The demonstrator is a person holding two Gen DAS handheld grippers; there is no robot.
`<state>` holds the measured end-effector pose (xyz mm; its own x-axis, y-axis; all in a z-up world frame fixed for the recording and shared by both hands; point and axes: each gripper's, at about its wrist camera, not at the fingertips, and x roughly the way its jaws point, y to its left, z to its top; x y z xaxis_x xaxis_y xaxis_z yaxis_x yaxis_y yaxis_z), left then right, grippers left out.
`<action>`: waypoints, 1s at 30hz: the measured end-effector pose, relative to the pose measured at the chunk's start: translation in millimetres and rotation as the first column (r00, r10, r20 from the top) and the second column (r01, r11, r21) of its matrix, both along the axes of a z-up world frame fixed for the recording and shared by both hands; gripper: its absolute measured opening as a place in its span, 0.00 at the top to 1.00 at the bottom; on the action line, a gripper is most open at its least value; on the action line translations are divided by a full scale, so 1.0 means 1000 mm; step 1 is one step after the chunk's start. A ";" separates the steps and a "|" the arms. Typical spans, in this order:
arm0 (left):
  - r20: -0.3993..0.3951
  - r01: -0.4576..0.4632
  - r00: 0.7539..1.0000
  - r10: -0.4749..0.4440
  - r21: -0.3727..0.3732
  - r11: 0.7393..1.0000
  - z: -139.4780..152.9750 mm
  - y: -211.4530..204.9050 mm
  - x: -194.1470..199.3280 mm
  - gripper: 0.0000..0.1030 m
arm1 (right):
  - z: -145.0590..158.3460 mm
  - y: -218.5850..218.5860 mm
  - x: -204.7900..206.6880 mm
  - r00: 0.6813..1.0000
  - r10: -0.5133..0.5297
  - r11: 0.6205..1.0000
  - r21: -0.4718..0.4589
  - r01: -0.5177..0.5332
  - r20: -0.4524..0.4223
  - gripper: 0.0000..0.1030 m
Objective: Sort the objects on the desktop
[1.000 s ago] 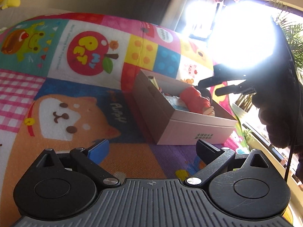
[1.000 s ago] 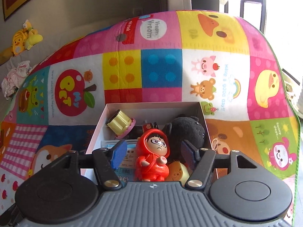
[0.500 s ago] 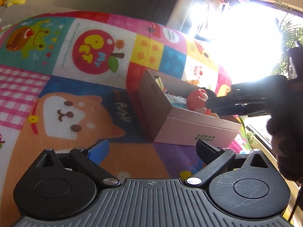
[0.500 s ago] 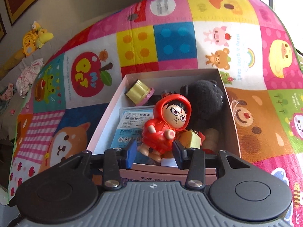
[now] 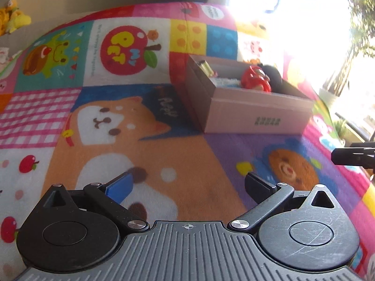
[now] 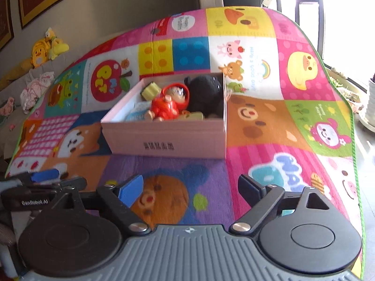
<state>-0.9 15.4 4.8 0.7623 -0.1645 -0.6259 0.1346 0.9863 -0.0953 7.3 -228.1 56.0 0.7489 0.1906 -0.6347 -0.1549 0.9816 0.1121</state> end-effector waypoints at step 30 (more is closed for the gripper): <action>-0.003 -0.188 0.982 0.189 0.102 0.977 -0.007 -0.027 0.023 0.00 | -0.053 0.024 0.025 0.999 0.032 0.994 -0.108 -0.031 0.013 0.00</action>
<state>22.2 -11.3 -1.8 0.7658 0.0462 -0.6414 -0.0555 0.9984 0.0057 32.7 -204.0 3.2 0.7527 0.1456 -0.6421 -0.1869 0.9824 0.0037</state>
